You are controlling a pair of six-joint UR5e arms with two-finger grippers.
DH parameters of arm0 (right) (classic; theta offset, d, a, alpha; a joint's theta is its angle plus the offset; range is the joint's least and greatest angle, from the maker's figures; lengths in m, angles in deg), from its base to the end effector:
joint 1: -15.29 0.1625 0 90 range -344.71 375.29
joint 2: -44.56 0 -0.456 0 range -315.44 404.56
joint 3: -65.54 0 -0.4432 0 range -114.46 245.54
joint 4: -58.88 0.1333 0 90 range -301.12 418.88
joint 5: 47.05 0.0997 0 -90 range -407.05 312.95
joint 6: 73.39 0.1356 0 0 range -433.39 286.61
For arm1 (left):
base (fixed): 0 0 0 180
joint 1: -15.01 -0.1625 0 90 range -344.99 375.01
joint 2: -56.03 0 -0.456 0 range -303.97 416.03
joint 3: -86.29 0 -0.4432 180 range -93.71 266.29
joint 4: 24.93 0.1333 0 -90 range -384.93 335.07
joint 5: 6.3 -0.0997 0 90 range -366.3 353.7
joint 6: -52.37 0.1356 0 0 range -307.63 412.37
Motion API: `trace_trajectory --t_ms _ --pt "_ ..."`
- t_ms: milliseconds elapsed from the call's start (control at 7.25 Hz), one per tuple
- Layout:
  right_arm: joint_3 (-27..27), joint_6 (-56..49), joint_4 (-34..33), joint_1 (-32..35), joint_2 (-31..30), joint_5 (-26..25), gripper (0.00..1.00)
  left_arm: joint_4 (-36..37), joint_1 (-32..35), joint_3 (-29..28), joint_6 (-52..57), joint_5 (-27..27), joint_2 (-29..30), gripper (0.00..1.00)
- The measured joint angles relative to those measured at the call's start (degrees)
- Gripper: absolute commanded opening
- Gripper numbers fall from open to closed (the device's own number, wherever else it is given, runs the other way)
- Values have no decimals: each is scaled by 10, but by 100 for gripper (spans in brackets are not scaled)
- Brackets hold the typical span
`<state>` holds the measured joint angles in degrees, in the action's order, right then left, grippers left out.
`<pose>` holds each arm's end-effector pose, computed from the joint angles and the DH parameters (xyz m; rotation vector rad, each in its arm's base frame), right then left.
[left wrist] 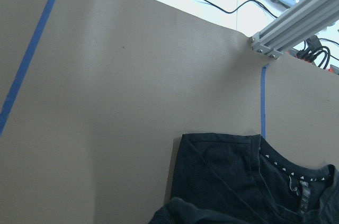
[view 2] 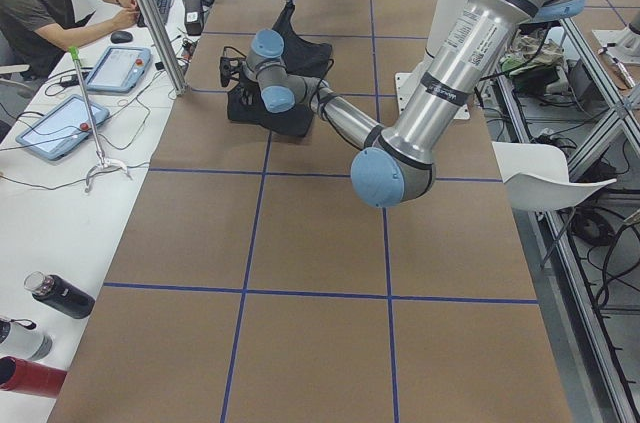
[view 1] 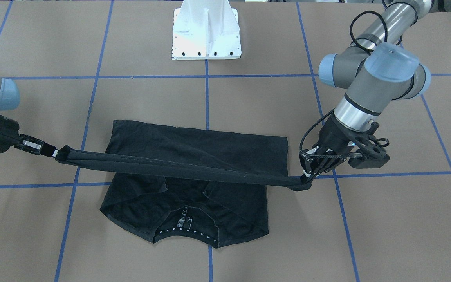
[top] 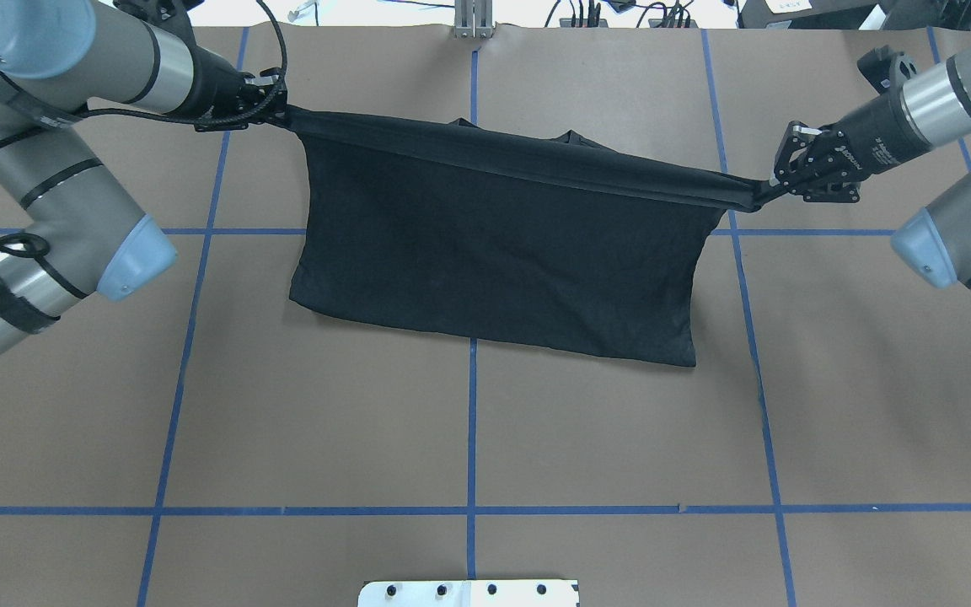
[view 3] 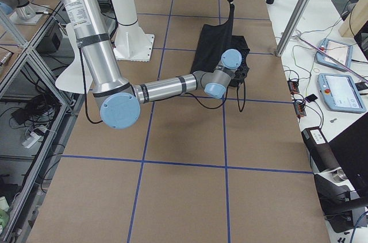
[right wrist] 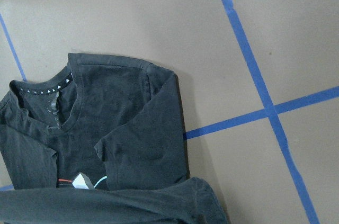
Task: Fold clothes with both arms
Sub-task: 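Lift the hem with both grippers and carry it over toward the collar, then lower the hem onto the collar edge and open both grippers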
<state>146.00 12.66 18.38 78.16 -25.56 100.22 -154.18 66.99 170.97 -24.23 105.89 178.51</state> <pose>-0.3042 -0.6358 0.4624 -0.2283 -1.2839 0.3587 0.4245 -0.6762 0.3037 0.3307 1.1525 -0.3671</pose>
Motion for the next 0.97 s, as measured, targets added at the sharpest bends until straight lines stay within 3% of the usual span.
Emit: trace_trajectory --t_ms 414,966 --pt "-53 0 1 -7 34 -16 0 -36 -27 -46 -22 -6 34 0" --pt "-74 2 0 -11 59 -33 0 -91 -62 -99 -87 -58 64 0"
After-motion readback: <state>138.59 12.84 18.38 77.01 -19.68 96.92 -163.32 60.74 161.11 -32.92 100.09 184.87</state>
